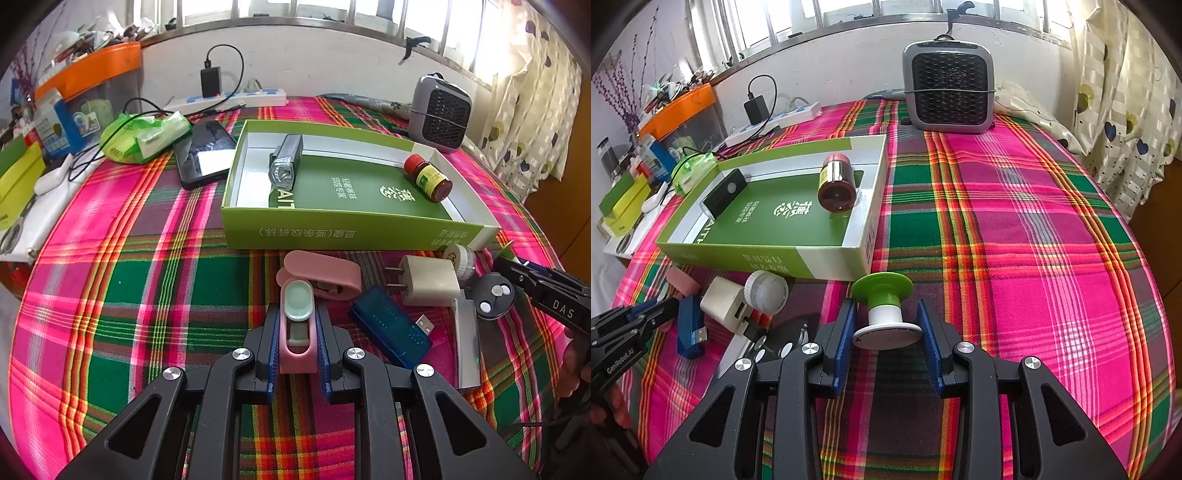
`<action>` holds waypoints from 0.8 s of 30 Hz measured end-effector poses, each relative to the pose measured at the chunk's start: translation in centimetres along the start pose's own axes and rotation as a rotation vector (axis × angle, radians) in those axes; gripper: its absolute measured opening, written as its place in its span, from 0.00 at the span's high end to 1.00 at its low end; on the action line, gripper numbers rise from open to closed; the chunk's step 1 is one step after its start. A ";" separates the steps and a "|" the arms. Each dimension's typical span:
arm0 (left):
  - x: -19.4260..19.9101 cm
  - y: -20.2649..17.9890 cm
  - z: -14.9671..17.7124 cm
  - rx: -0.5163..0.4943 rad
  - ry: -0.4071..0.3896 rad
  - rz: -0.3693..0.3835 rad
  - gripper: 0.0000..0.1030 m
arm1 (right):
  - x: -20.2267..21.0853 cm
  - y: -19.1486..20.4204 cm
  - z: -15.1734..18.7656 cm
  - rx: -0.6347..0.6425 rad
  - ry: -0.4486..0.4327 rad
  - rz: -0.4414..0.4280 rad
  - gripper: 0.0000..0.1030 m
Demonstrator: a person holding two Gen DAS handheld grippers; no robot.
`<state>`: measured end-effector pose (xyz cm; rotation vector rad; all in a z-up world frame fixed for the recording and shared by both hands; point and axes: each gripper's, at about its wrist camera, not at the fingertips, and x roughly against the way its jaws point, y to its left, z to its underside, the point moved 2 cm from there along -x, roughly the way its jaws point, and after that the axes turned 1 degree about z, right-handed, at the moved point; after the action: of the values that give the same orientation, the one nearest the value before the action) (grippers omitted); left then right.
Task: Organize rigid objects
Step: 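Grasp the pink clip with the left tool while the right tool holds the spool, then carry the pink clip and spool with both tools over the green box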
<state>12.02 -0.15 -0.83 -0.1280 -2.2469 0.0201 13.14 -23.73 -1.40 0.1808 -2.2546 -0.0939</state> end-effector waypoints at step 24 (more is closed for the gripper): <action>1.2 0.1 0.1 -0.003 -0.033 0.004 0.84 | 0.6 0.2 0.1 0.004 -0.009 0.014 0.66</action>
<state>11.22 0.04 0.07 -0.1340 -2.2794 0.0212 12.72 -23.67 -0.99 0.1672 -2.2647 -0.0824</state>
